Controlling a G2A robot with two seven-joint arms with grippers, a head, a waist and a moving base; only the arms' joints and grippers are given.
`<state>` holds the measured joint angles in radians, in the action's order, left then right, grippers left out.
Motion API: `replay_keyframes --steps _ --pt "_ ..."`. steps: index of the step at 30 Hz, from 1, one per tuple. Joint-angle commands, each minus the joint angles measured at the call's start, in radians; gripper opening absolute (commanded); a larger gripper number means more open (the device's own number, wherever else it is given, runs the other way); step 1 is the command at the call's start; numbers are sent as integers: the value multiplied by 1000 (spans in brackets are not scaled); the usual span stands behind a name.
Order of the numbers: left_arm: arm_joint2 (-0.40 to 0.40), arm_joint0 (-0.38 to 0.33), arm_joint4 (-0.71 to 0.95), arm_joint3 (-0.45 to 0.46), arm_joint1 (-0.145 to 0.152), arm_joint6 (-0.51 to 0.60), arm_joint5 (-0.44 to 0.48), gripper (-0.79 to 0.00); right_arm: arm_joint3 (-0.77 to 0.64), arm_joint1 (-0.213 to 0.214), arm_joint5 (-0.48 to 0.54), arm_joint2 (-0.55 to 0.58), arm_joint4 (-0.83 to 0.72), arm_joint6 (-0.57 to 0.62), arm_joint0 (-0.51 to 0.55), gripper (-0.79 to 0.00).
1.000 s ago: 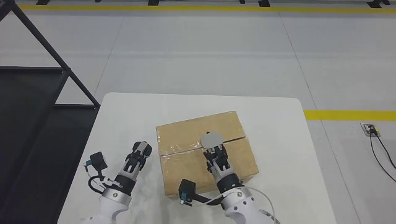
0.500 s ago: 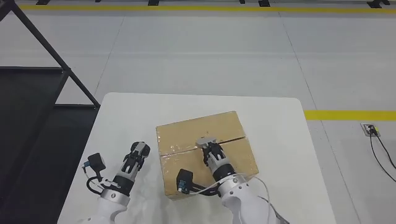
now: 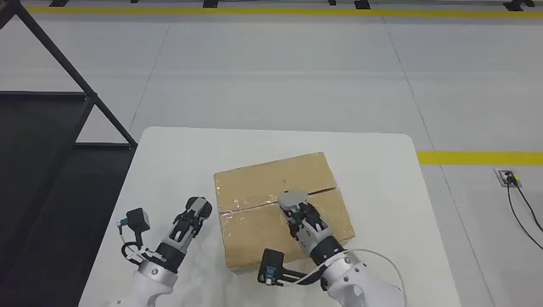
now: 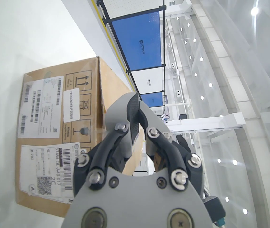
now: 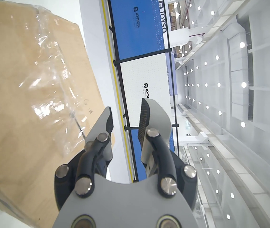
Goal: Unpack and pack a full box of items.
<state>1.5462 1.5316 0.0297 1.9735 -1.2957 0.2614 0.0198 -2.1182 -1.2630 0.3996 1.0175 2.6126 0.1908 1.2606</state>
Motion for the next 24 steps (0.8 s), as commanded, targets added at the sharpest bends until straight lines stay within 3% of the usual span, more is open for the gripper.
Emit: replay_keyframes --steps 1,4,6,7,8,11,12,13,14,24 --pt "-2 -2 2 1 0 -2 -4 0 1 5 35 19 -5 -27 12 -440" --pt "-4 -5 5 2 0 -3 -5 0 15 4 53 14 -15 -37 11 -449" --pt "-4 -5 8 1 1 -5 -2 0 42 -3 42 0 -30 -30 -10 -554" --pt "-4 -5 9 1 0 -10 -1 0 57 -7 42 -15 -35 -26 -26 -696" --pt "-3 -6 10 1 0 -21 0 0 72 -13 40 -34 -49 -14 -43 -785" --pt "-4 -7 16 -1 -2 -57 -2 0 131 -33 57 -83 -92 20 -118 -785" --pt "-3 -6 17 -2 -2 -66 -3 -92 150 -40 67 -103 -98 30 -146 -785" --pt "-1 -5 15 -2 -2 -76 -1 -505 166 -48 67 -122 -114 35 -172 -785" --pt "0 -3 13 -4 -3 -86 1 -785 184 -56 64 -137 -129 40 -196 -785" --pt "15 16 28 -3 -2 -98 16 -785 361 -128 114 -284 -222 83 -393 -785"
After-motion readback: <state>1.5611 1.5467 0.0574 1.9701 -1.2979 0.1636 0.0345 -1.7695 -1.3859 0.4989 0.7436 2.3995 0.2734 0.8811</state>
